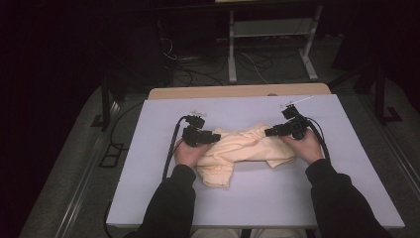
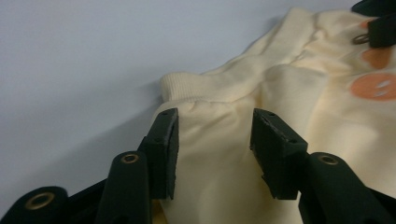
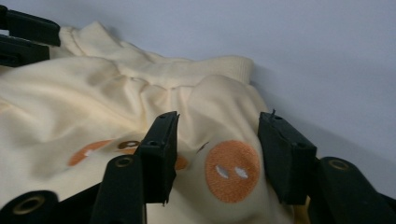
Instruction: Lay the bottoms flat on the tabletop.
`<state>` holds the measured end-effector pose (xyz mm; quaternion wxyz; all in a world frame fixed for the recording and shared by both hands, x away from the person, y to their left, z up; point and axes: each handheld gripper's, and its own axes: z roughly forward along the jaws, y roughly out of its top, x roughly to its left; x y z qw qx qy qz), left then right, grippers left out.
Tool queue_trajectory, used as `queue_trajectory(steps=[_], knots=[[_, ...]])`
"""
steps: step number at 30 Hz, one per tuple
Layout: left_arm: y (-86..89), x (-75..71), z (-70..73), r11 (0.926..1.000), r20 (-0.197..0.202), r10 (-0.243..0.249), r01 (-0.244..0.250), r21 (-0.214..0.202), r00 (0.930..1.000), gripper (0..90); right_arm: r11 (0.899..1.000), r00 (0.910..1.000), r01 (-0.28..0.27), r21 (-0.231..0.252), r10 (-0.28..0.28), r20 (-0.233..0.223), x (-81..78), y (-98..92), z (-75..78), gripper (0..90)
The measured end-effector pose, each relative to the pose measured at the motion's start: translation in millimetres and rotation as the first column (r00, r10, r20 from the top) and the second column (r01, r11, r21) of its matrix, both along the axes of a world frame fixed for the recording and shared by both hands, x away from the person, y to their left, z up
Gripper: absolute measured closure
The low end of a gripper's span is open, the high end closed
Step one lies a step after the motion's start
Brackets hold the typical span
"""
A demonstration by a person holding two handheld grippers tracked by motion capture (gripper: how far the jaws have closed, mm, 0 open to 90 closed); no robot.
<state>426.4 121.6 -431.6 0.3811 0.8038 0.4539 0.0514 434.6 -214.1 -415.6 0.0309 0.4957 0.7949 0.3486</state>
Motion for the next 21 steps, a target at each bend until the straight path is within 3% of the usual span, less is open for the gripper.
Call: queue_trajectory(steps=[4,6,12,16,18,21], knots=[[0.4,4.1,-6.8,0.9999,-0.027,-0.011,0.011,-0.008,0.9996,51.6,1.0,0.9995,0.002,-0.031,-0.003,-0.031,5.7,2.0,-10.6,57.6],[1.6,5.9,-8.9,1.0,-0.036,-0.009,0.009,-0.003,0.9993,56.6,0.999,0.998,-0.004,-0.045,0.001,-0.063,8.2,2.9,-16.1,63.1],[6.7,8.5,-12.2,0.9999,-0.061,-0.012,0.012,-0.001,0.998,87.2,0.999,0.9938,0.002,-0.054,-0.008,-0.11,13.0,5.7,-16.4,79.6],[4.7,9.2,-9.0,0.9991,-0.054,-0.025,0.027,0.034,0.9982,89.0,0.998,0.9963,0.011,-0.06,-0.016,-0.084,12.8,5.7,-10.1,84.7],[5.8,9.8,-6.9,0.9987,-0.041,-0.025,0.027,0.042,0.9988,89.0,0.999,0.9973,0.022,-0.026,-0.023,-0.069,12.7,1.7,-6.6,84.8],[11.1,12.0,-2.7,0.9999,-0.028,-0.002,0.002,0.011,0.9996,89.1,0.999,0.9973,0.031,0.014,-0.03,-0.068,13.5,-4.2,-3.0,85.0]])
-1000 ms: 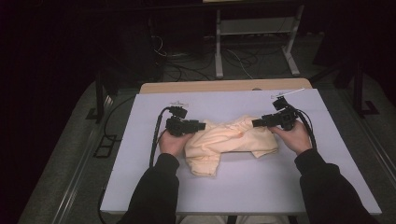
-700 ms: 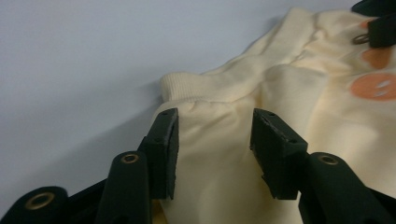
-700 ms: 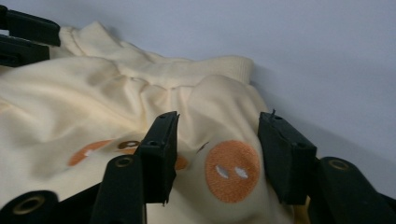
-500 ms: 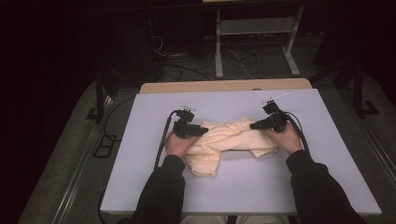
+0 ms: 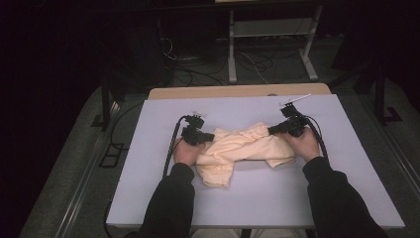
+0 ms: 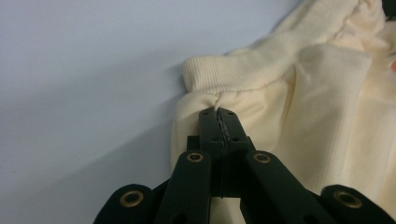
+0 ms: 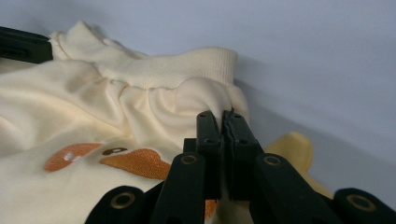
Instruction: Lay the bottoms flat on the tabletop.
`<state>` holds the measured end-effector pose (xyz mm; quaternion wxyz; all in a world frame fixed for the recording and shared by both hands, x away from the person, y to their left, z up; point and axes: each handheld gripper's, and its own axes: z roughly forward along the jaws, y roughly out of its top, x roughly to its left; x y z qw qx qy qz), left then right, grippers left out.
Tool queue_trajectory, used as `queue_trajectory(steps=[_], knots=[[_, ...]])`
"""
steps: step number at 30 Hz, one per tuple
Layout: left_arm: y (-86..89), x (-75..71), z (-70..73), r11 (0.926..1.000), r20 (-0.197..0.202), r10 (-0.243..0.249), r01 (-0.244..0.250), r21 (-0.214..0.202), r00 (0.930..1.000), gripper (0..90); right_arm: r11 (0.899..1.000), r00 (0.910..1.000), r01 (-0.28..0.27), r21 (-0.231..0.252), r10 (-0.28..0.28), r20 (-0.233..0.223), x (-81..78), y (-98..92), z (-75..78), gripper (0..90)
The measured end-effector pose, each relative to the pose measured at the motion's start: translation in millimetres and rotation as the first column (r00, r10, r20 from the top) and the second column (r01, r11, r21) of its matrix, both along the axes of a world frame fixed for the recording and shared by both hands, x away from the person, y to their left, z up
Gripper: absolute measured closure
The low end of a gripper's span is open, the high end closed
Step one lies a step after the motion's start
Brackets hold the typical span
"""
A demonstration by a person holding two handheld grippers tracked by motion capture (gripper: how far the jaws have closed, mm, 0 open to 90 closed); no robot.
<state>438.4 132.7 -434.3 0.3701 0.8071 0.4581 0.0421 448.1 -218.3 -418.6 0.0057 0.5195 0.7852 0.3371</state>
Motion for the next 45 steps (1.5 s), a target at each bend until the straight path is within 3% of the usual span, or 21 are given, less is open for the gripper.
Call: queue_trajectory(steps=[6,13,17,20,25,28,31,33,37,45], knots=[[13.0,8.3,15.1,0.998,0.029,0.061,-0.061,-0.019,0.9977,89.2,1.0,0.9996,0.013,0.018,-0.013,0.027,4.1,-2.3,8.9,85.0],[17.5,9.4,14.0,0.9978,0.02,0.053,-0.052,-0.041,0.9984,88.6,1.0,0.9988,0.017,0.013,-0.017,0.045,7.1,0.8,15.7,85.0],[16.4,10.3,15.2,0.9959,0.019,0.044,-0.043,-0.079,0.9988,73.3,1.0,0.9986,0.016,0.014,-0.017,0.05,7.2,0.6,15.2,84.9],[14.3,10.3,14.5,0.9967,0.019,0.044,-0.043,-0.069,0.9988,62.2,1.0,0.9988,0.016,0.014,-0.017,0.045,7.3,0.1,14.5,84.9],[11.3,11.7,7.2,0.9989,-0.025,0.015,-0.016,-0.043,0.9996,56.6,1.0,0.9987,0.02,0.012,-0.02,0.047,6.9,1.0,14.5,84.9],[7.9,12.6,2.4,0.999,-0.065,-0.017,0.014,-0.042,0.9978,59.0,1.0,0.9989,0.02,0.013,-0.021,0.043,7.4,0.9,13.2,84.9],[4.4,13.5,-1.7,0.999,-0.1,-0.04,0.038,-0.022,0.9942,74.1,1.0,0.999,0.022,0.014,-0.022,0.037,7.6,0.8,11.2,84.9],[6.4,14.6,-1.6,0.9986,-0.105,-0.036,0.032,-0.043,0.9938,84.8,1.0,0.9991,0.024,0.016,-0.024,0.036,7.7,0.9,10.1,84.9],[13.1,19.1,3.9,0.9962,-0.1,-0.017,0.008,-0.087,0.9948,86.9,0.999,0.9987,0.032,0.017,-0.033,0.038,8.8,1.0,9.6,84.9],[14.1,34.6,20.4,0.9966,-0.058,0.003,-0.008,-0.081,0.9983,87.1,0.998,0.9975,0.052,0.041,-0.053,0.047,16.7,0.7,8.5,84.9]])
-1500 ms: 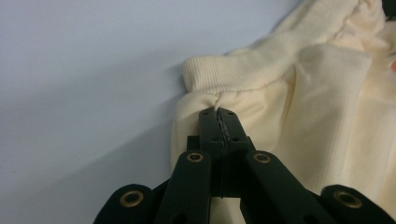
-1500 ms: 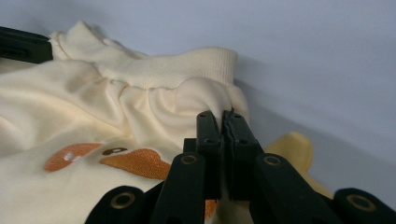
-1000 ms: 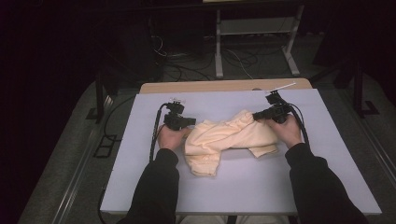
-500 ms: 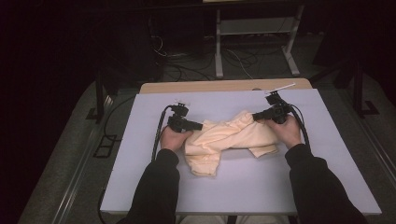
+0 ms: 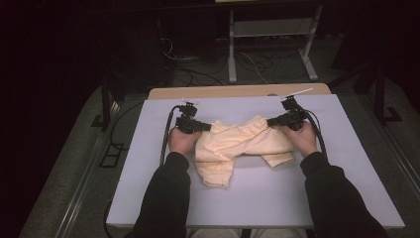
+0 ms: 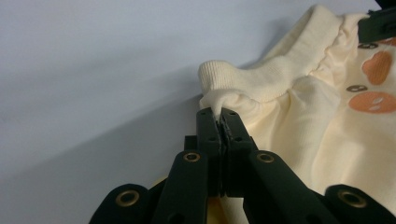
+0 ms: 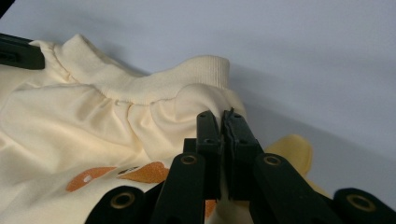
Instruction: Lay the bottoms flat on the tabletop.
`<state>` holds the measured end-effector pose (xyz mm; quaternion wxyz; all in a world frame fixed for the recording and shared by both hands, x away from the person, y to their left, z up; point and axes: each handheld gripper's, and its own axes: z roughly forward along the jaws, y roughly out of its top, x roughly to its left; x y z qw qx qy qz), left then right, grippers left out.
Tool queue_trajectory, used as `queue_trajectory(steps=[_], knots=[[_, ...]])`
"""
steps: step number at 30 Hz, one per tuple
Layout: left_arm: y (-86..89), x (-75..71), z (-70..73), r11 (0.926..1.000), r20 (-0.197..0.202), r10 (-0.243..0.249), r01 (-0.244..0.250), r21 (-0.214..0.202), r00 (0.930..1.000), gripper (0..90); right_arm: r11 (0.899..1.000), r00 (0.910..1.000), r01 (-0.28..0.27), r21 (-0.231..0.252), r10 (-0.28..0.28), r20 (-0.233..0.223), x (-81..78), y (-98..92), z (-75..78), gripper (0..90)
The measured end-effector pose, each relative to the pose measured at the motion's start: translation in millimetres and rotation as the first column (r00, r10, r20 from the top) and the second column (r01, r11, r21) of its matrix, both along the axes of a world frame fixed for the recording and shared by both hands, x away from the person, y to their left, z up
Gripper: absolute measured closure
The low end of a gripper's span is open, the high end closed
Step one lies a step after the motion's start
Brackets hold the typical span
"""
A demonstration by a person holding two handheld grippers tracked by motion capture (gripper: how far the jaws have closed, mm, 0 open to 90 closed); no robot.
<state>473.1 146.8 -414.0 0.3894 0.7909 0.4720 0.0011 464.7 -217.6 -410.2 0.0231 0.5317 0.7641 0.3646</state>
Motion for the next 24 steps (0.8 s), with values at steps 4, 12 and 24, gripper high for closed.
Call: queue_trajectory(steps=[4,12,24], knots=[[-0.8,13.0,9.2,0.9999,0.017,0.015,-0.015,0.007,0.9997,87.1,0.998,0.9997,0.024,0.05,-0.025,0.005,9.7,-5.3,0.3,84.9],[-1.2,34.7,36.9,0.9989,0.073,0.046,-0.046,-0.003,0.9962,87.0,0.993,0.9973,0.063,0.104,-0.067,0.031,31.0,-8.7,11.6,84.9],[-11.8,51.9,60.2,0.9968,0.138,0.059,-0.065,0.046,0.9887,86.8,0.992,0.9916,0.109,0.07,-0.114,0.062,49.1,-4.3,35.0,84.8]])
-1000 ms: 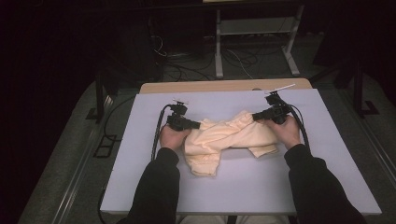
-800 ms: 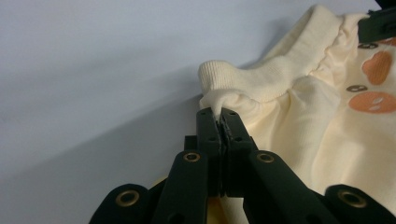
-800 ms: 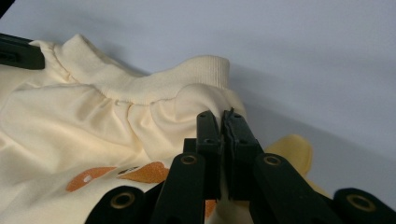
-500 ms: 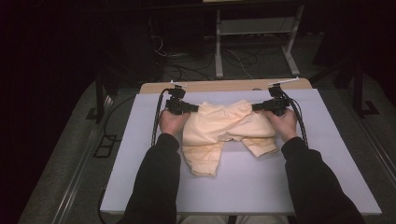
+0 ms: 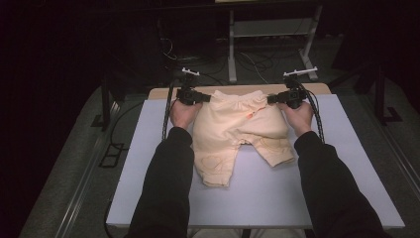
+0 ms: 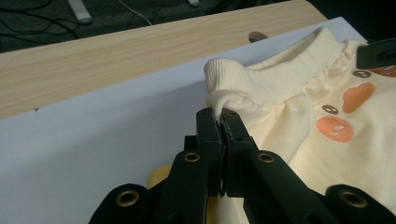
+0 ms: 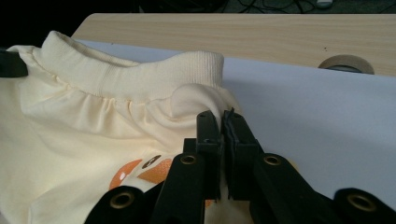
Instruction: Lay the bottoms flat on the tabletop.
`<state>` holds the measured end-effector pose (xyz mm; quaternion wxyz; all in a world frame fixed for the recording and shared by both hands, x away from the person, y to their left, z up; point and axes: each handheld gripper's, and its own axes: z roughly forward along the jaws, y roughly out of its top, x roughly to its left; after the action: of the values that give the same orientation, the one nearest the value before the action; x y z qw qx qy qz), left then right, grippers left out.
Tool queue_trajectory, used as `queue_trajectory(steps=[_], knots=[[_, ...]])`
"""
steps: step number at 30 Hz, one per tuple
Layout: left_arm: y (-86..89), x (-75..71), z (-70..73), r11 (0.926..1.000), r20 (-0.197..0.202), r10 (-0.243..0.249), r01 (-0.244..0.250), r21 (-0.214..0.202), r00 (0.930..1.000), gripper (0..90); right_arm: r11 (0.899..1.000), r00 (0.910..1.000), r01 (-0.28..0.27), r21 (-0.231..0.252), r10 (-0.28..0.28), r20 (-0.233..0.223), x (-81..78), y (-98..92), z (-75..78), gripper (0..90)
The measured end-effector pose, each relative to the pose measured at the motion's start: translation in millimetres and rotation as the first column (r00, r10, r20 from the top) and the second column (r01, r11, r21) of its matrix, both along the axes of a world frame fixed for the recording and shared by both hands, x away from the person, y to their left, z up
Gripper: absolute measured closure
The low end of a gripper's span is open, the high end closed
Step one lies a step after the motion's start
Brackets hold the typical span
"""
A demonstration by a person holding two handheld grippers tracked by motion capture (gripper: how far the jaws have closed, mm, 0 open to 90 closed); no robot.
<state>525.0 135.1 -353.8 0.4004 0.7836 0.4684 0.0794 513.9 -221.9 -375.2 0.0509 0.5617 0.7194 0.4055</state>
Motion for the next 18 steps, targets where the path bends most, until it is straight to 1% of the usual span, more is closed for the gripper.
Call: queue_trajectory(steps=[2,3,5,6,7,8,9,10,11,13,14,16,18], knots=[[-1.7,1.4,-1.3,1.0,0.012,0.009,-0.009,-0.001,0.9999,86.8,1.0,0.9999,0.011,-0.005,-0.011,-0.001,1.5,0.8,-0.7,84.8],[-2.5,1.8,-2.5,1.0,0.01,0.01,-0.01,0.002,0.9999,86.8,1.0,0.9999,0.017,-0.008,-0.017,-0.001,2.0,1.2,-1.5,84.8],[-4.4,3.0,-7.5,1.0,-0.006,0.008,-0.008,0.005,1.0,86.6,0.999,0.9991,0.038,-0.011,-0.038,-0.02,3.3,2.0,-4.7,84.8],[-5.4,3.6,-10.5,0.9999,-0.019,0.008,-0.008,0.014,0.9998,86.3,0.999,0.9982,0.048,-0.012,-0.049,-0.036,3.7,2.4,-7.2,84.7],[-6.7,3.8,-13.6,0.9997,-0.034,0.014,-0.013,0.022,0.9993,85.7,0.998,0.9968,0.059,-0.013,-0.06,-0.052,4.1,2.8,-10.2,84.3],[-7.3,3.3,-16.9,0.9995,-0.042,0.024,-0.023,0.02,0.9988,84.1,0.998,0.9956,0.067,-0.012,-0.067,-0.065,4.4,3.3,-13.1,83.0],[-7.0,2.2,-20.2,0.9993,-0.044,0.036,-0.036,0.011,0.9984,79.7,0.998,0.9953,0.067,-0.009,-0.067,-0.07,4.5,4.1,-15.8,78.1],[-6.5,0.3,-23.3,0.9989,-0.04,0.047,-0.047,-0.002,0.9981,73.6,0.998,0.9955,0.059,-0.015,-0.06,-0.073,4.4,5.2,-18.1,70.6],[-5.1,-1.6,-25.9,0.9986,-0.038,0.047,-0.048,-0.021,0.9982,65.8,0.998,0.9962,0.051,-0.034,-0.053,-0.069,3.6,6.5,-19.5,65.5],[-1.4,-4.9,-30.6,0.997,-0.045,0.041,-0.044,-0.063,0.9981,57.9,0.997,0.9986,0.033,-0.074,-0.036,-0.039,-0.5,7.3,-21.2,58.6],[0.5,-6.2,-32.9,0.9961,-0.053,0.038,-0.042,-0.078,0.9979,53.9,0.997,0.9992,0.028,-0.078,-0.031,-0.027,-2.4,6.2,-22.3,55.5],[3.7,-9.3,-36.0,0.9939,-0.049,0.037,-0.042,-0.102,0.9981,46.3,0.999,0.9997,0.019,-0.05,-0.02,-0.016,-5.9,1.9,-24.2,48.8],[6.1,-13.1,-37.6,0.9896,-0.031,0.038,-0.042,-0.138,0.9988,38.9,0.999,0.9999,0.01,-0.033,-0.01,0.002,-9.9,-1.5,-25.0,43.5]])
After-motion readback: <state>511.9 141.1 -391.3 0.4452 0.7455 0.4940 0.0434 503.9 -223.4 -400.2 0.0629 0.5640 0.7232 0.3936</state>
